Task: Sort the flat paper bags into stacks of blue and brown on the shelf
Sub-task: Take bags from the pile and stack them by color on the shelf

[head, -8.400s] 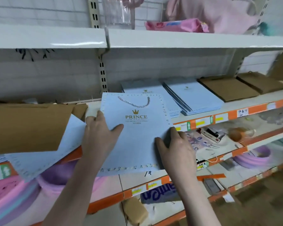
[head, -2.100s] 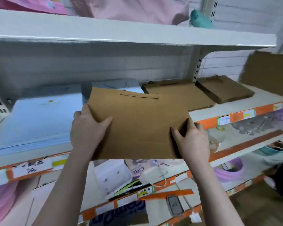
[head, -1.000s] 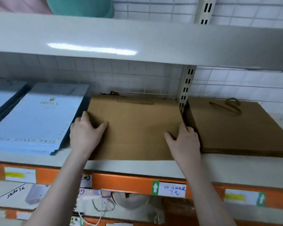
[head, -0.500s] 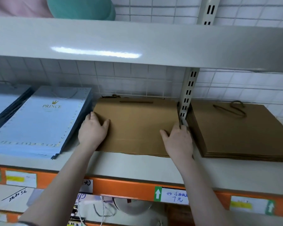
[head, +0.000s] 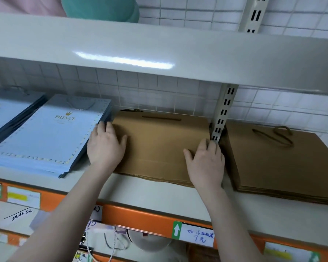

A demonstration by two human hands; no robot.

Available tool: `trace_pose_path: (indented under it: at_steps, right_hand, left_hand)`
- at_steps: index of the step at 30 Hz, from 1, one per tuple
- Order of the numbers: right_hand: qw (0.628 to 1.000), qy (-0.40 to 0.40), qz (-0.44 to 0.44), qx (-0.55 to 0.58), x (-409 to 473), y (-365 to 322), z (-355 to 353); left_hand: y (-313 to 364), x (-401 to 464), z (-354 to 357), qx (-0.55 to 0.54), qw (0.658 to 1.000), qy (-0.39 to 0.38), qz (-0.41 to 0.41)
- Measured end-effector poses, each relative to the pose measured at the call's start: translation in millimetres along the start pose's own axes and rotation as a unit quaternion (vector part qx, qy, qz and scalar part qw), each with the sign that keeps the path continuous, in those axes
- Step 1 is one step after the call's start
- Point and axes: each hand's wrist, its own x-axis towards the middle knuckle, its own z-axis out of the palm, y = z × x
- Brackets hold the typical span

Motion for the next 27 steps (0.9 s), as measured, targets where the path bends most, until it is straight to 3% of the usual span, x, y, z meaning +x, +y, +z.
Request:
trace_pose_path:
  at_steps: [6, 13, 23, 27]
  right_hand:
    - [0.999, -0.006, -0.051, 0.020, -18, -22, -3]
    - [0.992, -0.035, -0.109, 0.043, -58, -95, 3]
    - [0.977, 0.012, -0.185, 0.103, -153, -290, 42]
    - [0.965, -0.044, -0.227, 0.126, -190, -374, 47]
  left_hand:
    - [-23, -34, -17, 0.027, 0.999, 0.047, 0.001]
    - [-103, -53, -47, 0.021, 0.995, 0.089, -0.032]
    - [-319, -76, -126, 0.026, 0.988, 0.123, -0.085]
    - [-407, -84, -166, 0.043, 0.987, 0.117, -0.104]
